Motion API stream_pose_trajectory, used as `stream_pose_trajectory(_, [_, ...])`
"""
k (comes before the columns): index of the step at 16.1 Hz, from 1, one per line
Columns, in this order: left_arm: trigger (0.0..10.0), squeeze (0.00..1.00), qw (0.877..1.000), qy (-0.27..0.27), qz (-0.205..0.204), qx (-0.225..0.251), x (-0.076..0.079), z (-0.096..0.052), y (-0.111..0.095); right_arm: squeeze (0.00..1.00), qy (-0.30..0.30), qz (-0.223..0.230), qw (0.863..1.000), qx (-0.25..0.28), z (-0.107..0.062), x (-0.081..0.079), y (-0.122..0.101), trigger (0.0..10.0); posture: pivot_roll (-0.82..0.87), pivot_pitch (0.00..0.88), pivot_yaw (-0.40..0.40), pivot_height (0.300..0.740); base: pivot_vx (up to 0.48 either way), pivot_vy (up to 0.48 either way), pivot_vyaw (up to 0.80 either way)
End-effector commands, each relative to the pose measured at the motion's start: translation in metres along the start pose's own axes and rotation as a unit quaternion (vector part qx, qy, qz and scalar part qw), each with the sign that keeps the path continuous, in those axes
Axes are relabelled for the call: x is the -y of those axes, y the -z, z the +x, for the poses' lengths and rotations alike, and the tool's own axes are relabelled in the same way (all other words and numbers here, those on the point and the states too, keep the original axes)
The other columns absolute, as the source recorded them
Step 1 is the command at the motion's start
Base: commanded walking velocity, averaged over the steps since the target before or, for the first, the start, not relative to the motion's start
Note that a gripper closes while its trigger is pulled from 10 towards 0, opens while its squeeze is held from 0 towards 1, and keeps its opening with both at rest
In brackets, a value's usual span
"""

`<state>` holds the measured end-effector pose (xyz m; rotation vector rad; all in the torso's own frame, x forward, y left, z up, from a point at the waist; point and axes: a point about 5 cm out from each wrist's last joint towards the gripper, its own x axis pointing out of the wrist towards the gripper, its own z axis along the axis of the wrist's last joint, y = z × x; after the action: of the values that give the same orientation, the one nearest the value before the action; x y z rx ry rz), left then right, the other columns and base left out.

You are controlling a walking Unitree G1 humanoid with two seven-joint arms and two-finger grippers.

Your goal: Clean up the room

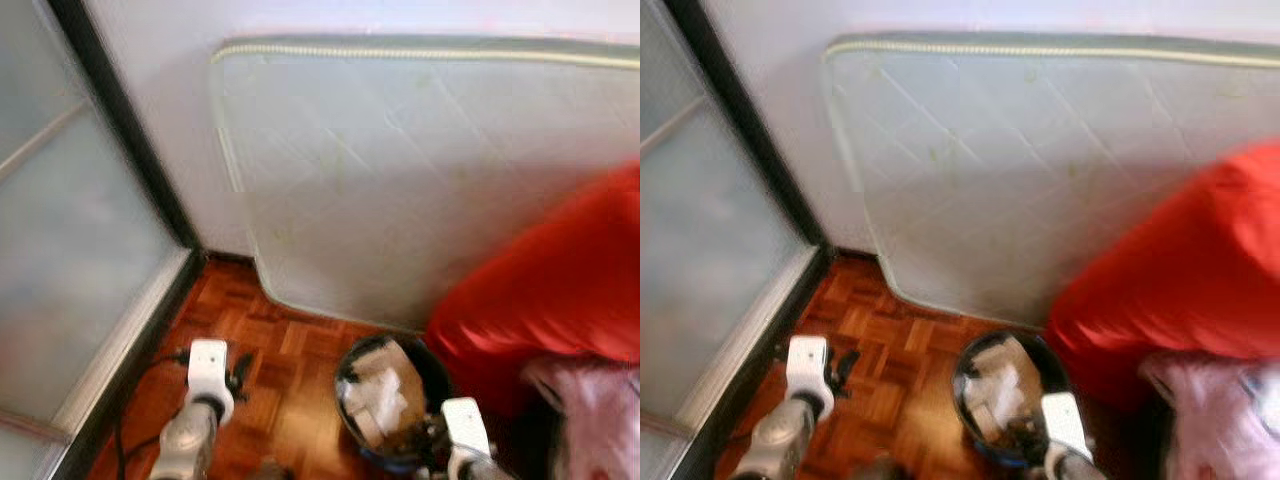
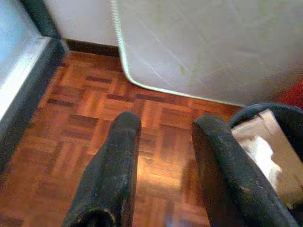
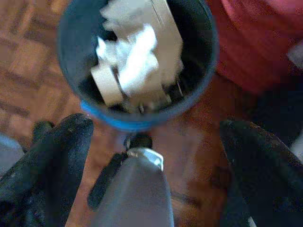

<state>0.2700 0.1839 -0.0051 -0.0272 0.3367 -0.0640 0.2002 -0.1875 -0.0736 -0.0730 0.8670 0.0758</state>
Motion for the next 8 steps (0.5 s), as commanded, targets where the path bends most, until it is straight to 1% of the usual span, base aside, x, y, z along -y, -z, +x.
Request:
stream_pose_trajectory(1, [10.0,0.0,1.0,-0.007,0.001,-0.007,-0.0043,-0.0014,0.0026,0.0,-0.006,-0.001,1.0,-0.011,-0.0007,-0.0039,0.0062,10.0,0.03,0.119,0.038,0.704,0.0,0.0,0.0])
stream_pose_trajectory(8, [10.0,0.0,1.0,-0.008,-0.001,-0.003,-0.0027,-0.0003,0.0012,0.0,-0.002,0.014,1.0,0.005,-0.0008,-0.0032,0.0034,10.0,0.03,0.108,0.034,0.704,0.0,0.0,0.0])
